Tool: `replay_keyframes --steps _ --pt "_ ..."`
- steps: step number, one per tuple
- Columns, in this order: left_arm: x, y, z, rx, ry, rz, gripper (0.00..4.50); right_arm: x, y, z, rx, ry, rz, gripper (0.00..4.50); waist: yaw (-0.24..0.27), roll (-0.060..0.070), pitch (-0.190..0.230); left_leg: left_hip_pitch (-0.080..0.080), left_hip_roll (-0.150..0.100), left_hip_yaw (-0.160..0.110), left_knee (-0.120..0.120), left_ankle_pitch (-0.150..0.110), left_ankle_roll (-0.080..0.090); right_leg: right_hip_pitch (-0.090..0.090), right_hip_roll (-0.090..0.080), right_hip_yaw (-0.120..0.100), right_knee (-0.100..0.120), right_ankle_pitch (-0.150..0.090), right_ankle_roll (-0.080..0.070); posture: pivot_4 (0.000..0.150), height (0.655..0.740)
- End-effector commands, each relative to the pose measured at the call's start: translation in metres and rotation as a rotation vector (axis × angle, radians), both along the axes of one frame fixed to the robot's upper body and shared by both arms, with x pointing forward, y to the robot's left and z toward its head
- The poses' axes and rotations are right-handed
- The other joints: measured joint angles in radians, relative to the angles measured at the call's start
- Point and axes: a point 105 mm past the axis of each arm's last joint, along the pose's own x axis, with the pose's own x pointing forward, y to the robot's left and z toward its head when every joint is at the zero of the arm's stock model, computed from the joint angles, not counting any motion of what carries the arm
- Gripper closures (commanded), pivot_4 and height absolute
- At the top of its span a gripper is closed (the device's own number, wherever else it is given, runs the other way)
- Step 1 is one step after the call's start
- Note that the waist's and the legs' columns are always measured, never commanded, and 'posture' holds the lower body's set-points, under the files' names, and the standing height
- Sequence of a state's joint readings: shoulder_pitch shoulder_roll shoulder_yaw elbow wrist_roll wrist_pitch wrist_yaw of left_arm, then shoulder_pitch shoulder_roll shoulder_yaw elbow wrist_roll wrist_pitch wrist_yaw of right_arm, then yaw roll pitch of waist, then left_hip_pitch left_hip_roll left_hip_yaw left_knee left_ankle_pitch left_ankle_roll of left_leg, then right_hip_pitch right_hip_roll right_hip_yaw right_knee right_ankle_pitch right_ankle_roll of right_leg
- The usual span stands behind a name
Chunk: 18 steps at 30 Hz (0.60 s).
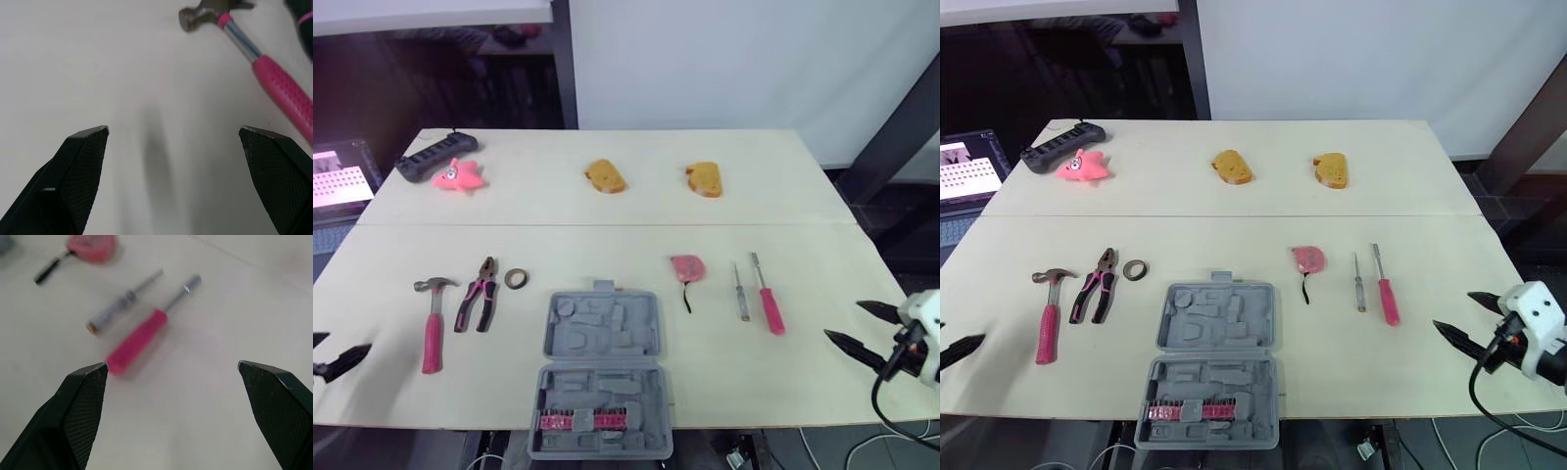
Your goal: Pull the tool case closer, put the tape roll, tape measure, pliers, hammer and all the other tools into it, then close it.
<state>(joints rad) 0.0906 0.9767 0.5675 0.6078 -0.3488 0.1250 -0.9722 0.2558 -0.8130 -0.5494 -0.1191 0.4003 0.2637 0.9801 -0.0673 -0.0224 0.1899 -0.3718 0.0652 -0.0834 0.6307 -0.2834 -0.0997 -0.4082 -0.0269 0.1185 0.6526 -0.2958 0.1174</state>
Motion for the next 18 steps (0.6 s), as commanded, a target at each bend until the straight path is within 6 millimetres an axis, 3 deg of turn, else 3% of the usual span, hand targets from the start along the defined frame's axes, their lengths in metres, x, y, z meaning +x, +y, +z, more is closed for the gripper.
replay_keyframes --steps 1,4,7,13,18 --pt "0.031 -0.023 0.019 -0.001 -0.069 -0.049 0.05 0.014 0.056 0.023 0.088 -0.068 0.140 0.00 0.001 0.000 0.000 0.000 0.000 0.000 0.000 0.000 0.000 0.000 0.000 0.000 0.000 0.000 0.000 0.150 0.7400" --pt "0.060 -0.055 0.030 -0.004 -0.138 -0.140 0.05 0.021 0.112 0.030 0.143 -0.054 0.299 0.00 0.002 0.000 0.000 0.000 0.000 -0.001 0.001 0.000 0.000 0.000 0.000 0.000 0.001 0.001 0.002 0.150 0.7400" --pt "0.081 -0.086 0.038 0.039 -0.177 -0.279 0.05 0.025 0.154 0.037 0.150 -0.045 0.430 0.00 0.002 0.000 0.000 0.000 0.000 -0.001 0.001 0.000 0.000 0.000 0.000 0.000 0.002 0.002 0.003 0.150 0.7400" --pt "0.094 -0.138 0.034 0.055 -0.040 -0.696 0.05 0.026 0.216 0.046 0.107 -0.027 0.647 0.00 0.001 0.001 0.000 -0.001 0.000 -0.002 0.001 0.000 -0.001 -0.001 0.000 -0.001 0.002 0.002 0.003 0.150 0.7400" --pt "0.106 -0.148 0.024 0.182 0.129 -0.912 0.05 0.033 0.239 0.041 0.025 0.021 0.712 0.00 0.002 0.001 0.001 -0.001 0.000 -0.002 0.001 0.001 -0.001 -0.002 0.001 -0.002 0.004 0.002 0.003 0.150 0.7400"
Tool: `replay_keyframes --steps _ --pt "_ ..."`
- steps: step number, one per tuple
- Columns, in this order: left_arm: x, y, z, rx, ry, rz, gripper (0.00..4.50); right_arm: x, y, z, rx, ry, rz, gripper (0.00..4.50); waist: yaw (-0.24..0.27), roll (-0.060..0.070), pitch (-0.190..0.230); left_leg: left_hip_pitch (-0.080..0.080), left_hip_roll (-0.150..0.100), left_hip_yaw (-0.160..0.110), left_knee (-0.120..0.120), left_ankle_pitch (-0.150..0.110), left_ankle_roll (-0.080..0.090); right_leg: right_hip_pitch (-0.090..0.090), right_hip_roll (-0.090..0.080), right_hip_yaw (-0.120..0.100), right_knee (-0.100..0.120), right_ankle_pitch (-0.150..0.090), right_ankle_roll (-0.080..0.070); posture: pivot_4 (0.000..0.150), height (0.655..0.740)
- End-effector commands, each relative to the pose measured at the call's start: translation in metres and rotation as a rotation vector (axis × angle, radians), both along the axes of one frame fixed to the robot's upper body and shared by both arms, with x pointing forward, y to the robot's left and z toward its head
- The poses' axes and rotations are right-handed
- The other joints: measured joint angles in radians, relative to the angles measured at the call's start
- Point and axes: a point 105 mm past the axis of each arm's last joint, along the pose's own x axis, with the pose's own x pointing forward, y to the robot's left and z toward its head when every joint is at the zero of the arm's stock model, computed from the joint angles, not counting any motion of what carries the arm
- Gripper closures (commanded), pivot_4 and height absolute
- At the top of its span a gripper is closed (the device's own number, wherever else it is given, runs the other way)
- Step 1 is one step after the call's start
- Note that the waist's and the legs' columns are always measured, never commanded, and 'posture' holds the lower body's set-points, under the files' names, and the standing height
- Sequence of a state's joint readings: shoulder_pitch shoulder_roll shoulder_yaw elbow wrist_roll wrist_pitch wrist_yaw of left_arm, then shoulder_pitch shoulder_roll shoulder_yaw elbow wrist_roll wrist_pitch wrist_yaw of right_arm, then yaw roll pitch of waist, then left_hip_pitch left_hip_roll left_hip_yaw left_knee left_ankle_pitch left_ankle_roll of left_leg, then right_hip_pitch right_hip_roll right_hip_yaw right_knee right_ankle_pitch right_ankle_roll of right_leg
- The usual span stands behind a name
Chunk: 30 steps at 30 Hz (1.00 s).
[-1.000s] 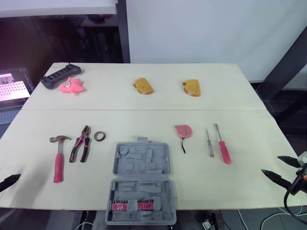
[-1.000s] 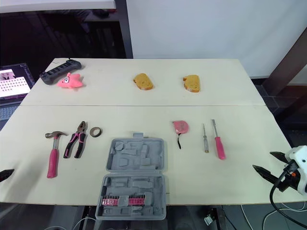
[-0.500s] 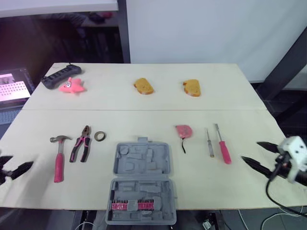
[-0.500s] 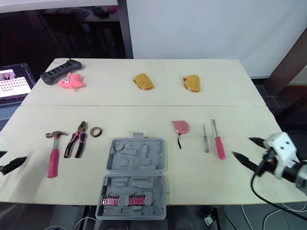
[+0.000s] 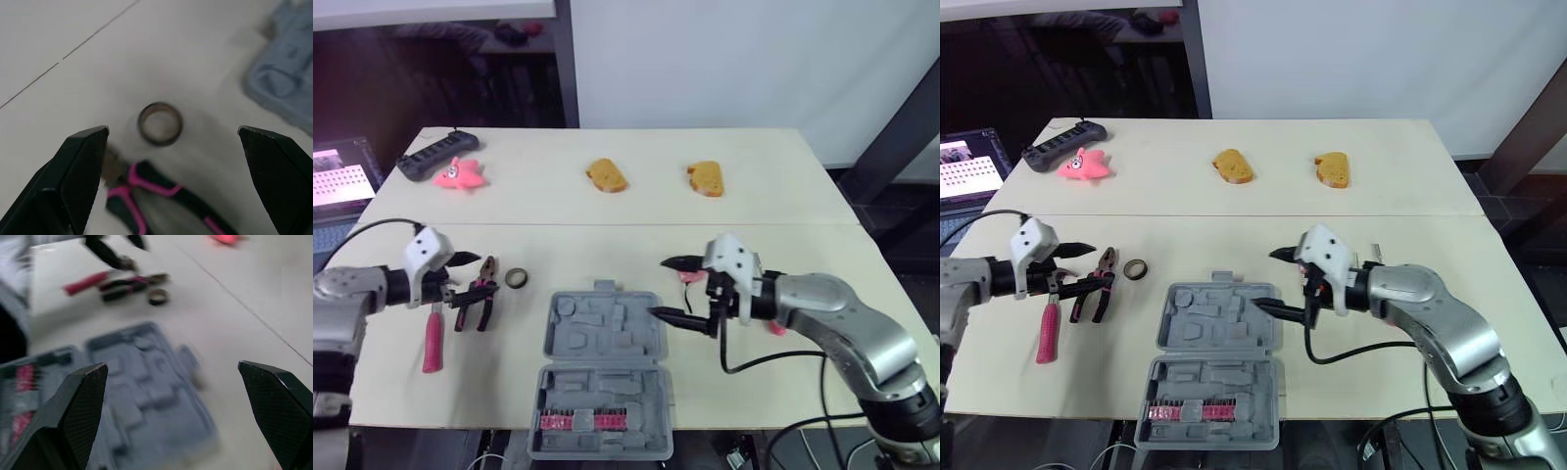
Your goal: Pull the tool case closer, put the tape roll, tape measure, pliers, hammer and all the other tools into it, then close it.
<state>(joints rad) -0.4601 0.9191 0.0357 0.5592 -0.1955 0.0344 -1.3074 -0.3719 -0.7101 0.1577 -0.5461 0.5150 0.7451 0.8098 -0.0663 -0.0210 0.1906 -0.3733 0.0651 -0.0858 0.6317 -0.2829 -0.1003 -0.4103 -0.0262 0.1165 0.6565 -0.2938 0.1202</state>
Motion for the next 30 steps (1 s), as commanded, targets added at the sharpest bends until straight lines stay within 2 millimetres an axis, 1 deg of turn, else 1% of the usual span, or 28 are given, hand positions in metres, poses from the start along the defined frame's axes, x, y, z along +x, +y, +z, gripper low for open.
replay_keyframes --steps 1,3,6,10,17,22,26,29,30 --pt "0.005 0.001 -0.002 0.107 0.073 -0.113 0.05 0.004 0.009 -0.002 -0.061 -0.013 0.024 0.00 0.002 0.000 0.000 0.000 0.000 0.000 0.000 0.000 0.000 0.000 0.000 0.000 0.000 0.000 0.000 0.150 0.7400" --pt "0.009 -0.001 -0.004 0.141 0.122 -0.153 0.05 0.008 0.012 -0.003 -0.078 -0.018 0.027 0.00 0.002 0.000 0.000 -0.001 0.000 0.000 0.001 0.000 0.000 0.000 0.000 -0.001 0.000 0.000 0.000 0.150 0.7400" --pt "0.015 -0.001 -0.008 0.192 0.139 -0.178 0.05 0.013 0.014 -0.001 -0.082 -0.027 0.016 0.00 0.000 0.000 0.000 -0.001 0.000 -0.001 0.000 0.000 0.000 0.000 0.000 -0.001 0.001 0.000 0.000 0.150 0.7400" --pt "0.027 -0.014 -0.013 0.237 0.150 -0.215 0.05 0.013 0.017 -0.002 -0.080 -0.037 -0.016 0.00 -0.001 0.000 0.000 -0.001 0.000 -0.002 0.000 0.000 0.001 -0.002 0.000 -0.002 0.003 0.000 0.000 0.150 0.7400" --pt "0.032 -0.022 -0.023 0.273 0.163 -0.237 0.05 0.013 0.024 -0.006 -0.077 -0.034 -0.054 0.00 -0.005 0.000 0.000 -0.001 0.000 -0.004 0.001 0.000 0.001 -0.002 0.000 -0.003 0.007 0.000 0.000 0.150 0.7400" --pt "0.036 -0.028 -0.035 0.288 0.174 -0.225 0.05 0.016 0.023 -0.005 -0.078 -0.042 -0.092 0.00 -0.001 0.000 0.000 -0.001 0.000 -0.004 0.002 0.000 0.001 -0.002 0.000 -0.003 0.007 0.000 0.000 0.150 0.7400" --pt "0.040 -0.038 -0.041 0.279 0.166 -0.219 0.05 0.018 0.021 -0.007 -0.079 -0.039 -0.118 0.00 0.000 0.000 0.000 -0.002 0.000 -0.005 0.002 0.000 0.001 -0.002 0.000 -0.003 0.007 0.000 0.000 0.150 0.7400" --pt "0.041 -0.040 -0.044 0.280 0.164 -0.215 0.05 0.017 0.021 -0.008 -0.080 -0.036 -0.127 0.00 -0.001 0.000 0.000 -0.001 0.000 -0.005 0.003 0.000 0.001 -0.002 0.000 -0.004 0.008 0.000 0.000 0.150 0.7400" --pt "0.041 -0.040 -0.044 0.281 0.167 -0.217 0.28 0.017 0.021 -0.008 -0.079 -0.035 -0.128 0.00 -0.001 0.000 0.000 -0.001 0.000 -0.005 0.002 0.000 0.001 -0.002 0.000 -0.004 0.008 0.000 0.000 0.150 0.7400"
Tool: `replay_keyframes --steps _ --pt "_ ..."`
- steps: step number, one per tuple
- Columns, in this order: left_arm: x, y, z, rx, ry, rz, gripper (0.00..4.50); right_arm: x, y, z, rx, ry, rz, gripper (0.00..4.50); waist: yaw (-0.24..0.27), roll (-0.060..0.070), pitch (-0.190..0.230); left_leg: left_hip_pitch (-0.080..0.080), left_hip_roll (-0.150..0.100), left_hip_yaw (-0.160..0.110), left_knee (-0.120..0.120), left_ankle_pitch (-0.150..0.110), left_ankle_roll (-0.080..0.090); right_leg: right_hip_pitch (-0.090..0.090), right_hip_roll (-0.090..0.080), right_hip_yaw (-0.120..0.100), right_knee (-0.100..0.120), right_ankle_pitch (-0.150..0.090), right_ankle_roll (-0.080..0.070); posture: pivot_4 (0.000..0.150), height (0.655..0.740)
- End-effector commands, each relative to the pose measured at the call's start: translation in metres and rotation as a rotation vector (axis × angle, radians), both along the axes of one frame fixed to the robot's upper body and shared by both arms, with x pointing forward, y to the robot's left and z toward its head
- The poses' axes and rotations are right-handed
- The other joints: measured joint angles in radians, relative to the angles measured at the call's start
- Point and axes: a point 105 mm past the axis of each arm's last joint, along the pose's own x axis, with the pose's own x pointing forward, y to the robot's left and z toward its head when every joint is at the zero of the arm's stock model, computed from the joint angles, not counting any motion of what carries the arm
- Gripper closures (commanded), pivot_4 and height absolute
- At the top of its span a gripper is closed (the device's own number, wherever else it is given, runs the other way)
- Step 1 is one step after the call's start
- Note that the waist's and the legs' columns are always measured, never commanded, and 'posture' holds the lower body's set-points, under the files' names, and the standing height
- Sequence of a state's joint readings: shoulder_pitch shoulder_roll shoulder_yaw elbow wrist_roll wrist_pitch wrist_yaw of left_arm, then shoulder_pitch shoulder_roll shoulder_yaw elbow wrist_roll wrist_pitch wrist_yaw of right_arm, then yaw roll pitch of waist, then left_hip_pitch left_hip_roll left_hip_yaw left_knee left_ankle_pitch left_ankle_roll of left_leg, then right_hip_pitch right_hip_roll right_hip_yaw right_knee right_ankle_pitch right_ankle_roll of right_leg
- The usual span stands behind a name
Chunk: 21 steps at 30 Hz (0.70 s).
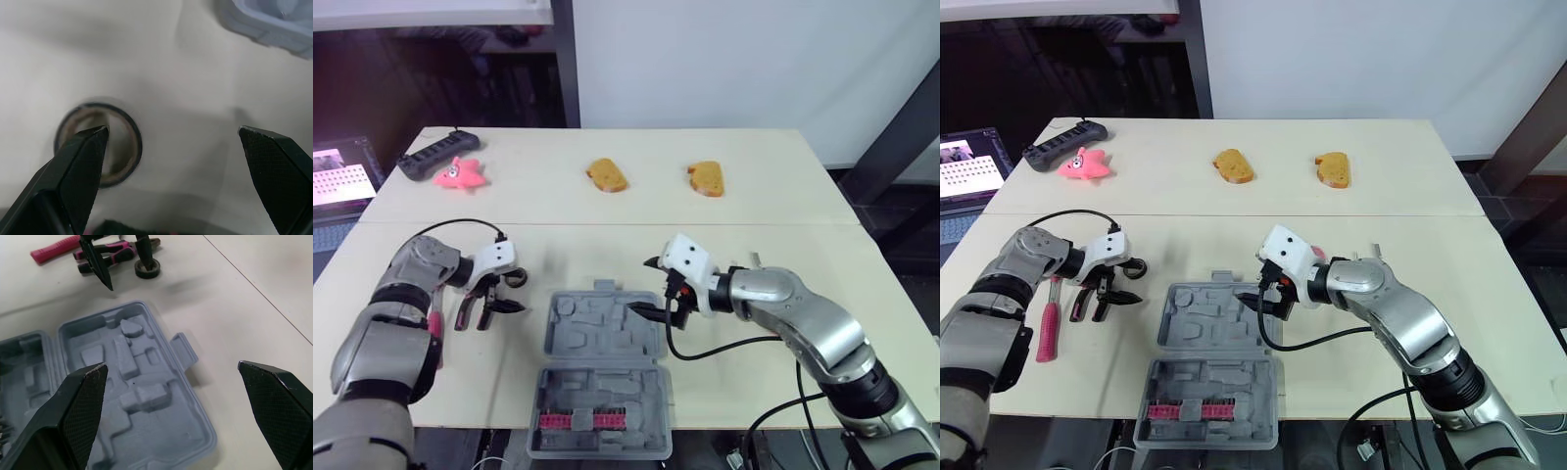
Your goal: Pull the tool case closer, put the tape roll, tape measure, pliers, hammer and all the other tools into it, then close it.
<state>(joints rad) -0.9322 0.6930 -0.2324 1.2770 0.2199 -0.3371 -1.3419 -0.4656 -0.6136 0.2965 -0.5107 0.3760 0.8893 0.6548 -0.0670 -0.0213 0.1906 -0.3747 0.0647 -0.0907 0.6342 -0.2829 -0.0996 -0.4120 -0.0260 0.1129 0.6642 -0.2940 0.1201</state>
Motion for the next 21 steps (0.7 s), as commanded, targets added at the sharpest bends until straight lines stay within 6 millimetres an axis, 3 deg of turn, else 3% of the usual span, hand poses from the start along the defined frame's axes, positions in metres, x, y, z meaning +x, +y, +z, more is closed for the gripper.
replay_keyframes --steps 1,2,9,14,21 --pt "0.003 0.000 0.003 0.013 -0.015 -0.001 0.57 -0.005 0.004 0.011 0.021 -0.047 0.011 0.00 0.000 0.000 0.000 0.000 0.000 0.000 0.000 0.000 0.000 0.000 0.000 0.000 0.000 0.000 0.000 0.150 0.7400" --pt "0.003 0.000 0.004 0.014 -0.017 -0.001 0.85 -0.005 0.004 0.011 0.022 -0.047 0.011 0.00 -0.001 0.000 0.000 0.000 0.000 0.000 0.000 0.000 0.000 0.000 0.000 0.000 0.000 0.000 0.000 0.150 0.7400" --pt "0.005 0.003 0.006 0.037 -0.026 0.002 4.48 -0.006 0.006 0.011 0.028 -0.047 0.005 0.00 -0.002 0.000 0.000 0.000 0.000 0.000 0.000 0.000 0.000 0.000 0.000 0.000 0.000 0.000 0.000 0.150 0.7400" --pt "0.006 0.003 0.011 0.040 -0.040 -0.012 4.48 -0.005 0.007 0.010 0.026 -0.048 -0.001 0.00 -0.003 0.000 0.000 0.000 0.000 0.000 0.000 0.000 0.000 0.000 0.000 0.000 0.000 0.000 0.000 0.150 0.7400" --pt "0.008 -0.013 0.050 -0.050 -0.107 -0.163 4.48 -0.006 0.008 0.010 0.030 -0.050 -0.001 0.00 -0.001 0.000 0.000 0.000 0.000 0.000 0.000 0.000 0.000 0.000 0.000 0.000 0.000 0.000 0.000 0.150 0.7400"
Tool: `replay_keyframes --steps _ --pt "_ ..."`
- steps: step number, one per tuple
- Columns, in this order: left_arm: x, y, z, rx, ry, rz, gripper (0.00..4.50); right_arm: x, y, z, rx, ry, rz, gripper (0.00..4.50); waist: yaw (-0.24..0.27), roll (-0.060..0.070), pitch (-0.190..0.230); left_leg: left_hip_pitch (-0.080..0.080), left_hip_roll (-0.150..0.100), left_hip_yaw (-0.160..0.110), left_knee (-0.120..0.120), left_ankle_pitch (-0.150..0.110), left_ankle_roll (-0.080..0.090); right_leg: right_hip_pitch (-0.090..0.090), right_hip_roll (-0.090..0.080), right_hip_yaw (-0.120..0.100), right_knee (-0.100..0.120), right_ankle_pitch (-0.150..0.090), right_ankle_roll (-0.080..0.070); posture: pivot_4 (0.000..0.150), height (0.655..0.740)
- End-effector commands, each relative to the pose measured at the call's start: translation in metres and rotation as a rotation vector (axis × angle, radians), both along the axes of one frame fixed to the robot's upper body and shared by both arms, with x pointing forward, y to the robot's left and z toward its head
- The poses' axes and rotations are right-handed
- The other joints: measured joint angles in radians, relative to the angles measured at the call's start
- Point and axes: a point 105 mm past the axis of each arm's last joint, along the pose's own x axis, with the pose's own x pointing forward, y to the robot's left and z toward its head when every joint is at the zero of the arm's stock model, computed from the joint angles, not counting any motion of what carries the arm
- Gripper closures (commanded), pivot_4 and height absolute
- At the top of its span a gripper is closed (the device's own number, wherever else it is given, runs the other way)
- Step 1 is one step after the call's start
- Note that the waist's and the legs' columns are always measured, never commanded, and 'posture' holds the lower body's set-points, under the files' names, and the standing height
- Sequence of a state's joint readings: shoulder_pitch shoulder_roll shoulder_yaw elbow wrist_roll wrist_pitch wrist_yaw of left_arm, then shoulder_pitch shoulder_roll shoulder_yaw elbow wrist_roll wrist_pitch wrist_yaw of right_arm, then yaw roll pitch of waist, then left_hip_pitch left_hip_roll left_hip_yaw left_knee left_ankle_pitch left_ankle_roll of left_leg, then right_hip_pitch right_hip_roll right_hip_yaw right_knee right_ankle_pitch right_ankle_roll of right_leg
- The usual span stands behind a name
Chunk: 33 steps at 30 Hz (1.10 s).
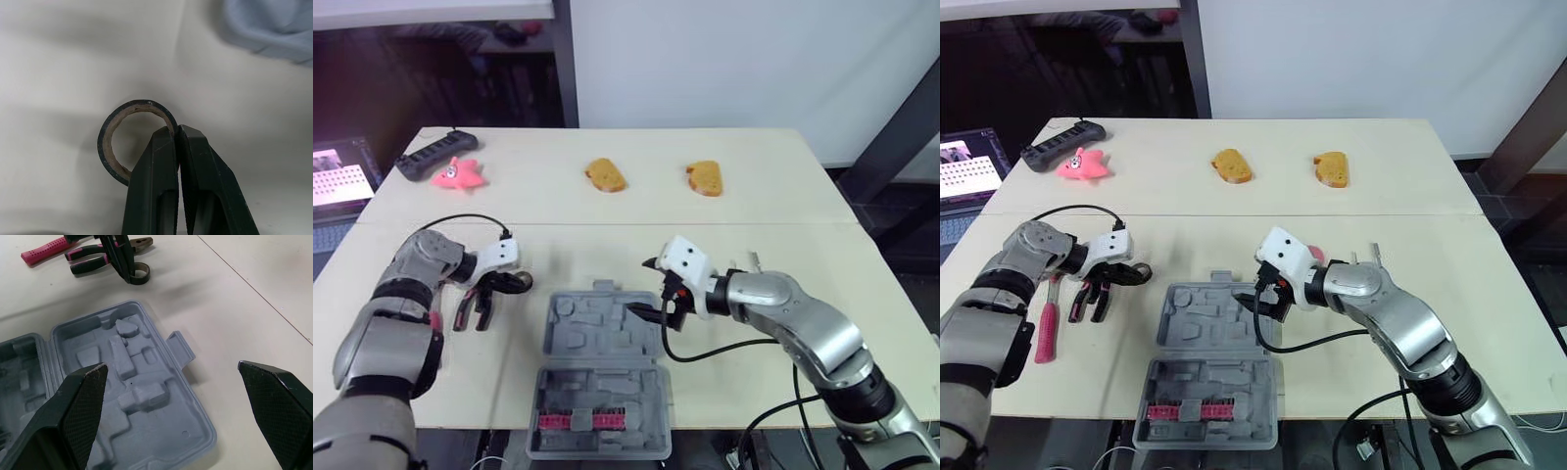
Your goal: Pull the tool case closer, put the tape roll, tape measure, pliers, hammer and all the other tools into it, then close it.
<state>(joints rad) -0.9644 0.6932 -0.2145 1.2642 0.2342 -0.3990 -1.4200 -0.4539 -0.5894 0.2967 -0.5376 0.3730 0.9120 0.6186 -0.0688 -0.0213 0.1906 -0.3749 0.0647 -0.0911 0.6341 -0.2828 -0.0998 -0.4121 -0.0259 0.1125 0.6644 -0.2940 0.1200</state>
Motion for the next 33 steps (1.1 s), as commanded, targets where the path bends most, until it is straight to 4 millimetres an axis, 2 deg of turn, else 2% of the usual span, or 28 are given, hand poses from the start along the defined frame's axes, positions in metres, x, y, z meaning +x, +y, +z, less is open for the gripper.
replay_keyframes --steps 1,5,15,23,33 --pt "0.006 -0.006 0.039 -0.068 -0.085 -0.073 4.48 -0.004 0.004 0.010 0.017 -0.045 0.017 0.00 0.001 0.000 0.000 0.000 0.000 0.000 0.000 0.000 0.000 0.000 0.000 0.000 0.000 0.000 0.000 0.150 0.7400" --pt "-0.003 -0.015 0.045 -0.058 -0.060 -0.184 4.48 -0.003 0.007 0.008 0.022 -0.041 0.017 0.00 -0.002 0.000 0.000 0.000 0.000 0.000 0.000 0.000 0.000 0.000 0.000 0.000 0.000 0.000 0.000 0.150 0.7400" --pt "-0.032 -0.056 0.020 -0.089 0.005 -0.392 4.48 -0.002 0.009 0.005 0.024 -0.035 0.015 0.00 0.000 0.000 0.000 0.000 0.000 0.000 0.000 0.000 0.000 0.000 0.000 0.000 0.000 0.000 0.000 0.150 0.7400" --pt "-0.037 -0.059 0.002 -0.080 0.044 -0.411 4.48 -0.002 0.006 0.004 0.016 -0.037 -0.006 0.00 0.000 0.000 0.000 0.000 0.000 0.000 0.001 0.000 0.000 0.000 0.000 0.000 0.000 0.000 0.000 0.150 0.7400" --pt "-0.035 -0.062 -0.005 -0.067 0.042 -0.429 4.48 -0.004 0.006 0.003 0.017 -0.030 -0.020 0.00 -0.001 0.000 0.000 0.000 0.000 0.000 0.001 0.000 0.000 0.000 0.000 0.000 0.000 0.000 0.000 0.150 0.7400"
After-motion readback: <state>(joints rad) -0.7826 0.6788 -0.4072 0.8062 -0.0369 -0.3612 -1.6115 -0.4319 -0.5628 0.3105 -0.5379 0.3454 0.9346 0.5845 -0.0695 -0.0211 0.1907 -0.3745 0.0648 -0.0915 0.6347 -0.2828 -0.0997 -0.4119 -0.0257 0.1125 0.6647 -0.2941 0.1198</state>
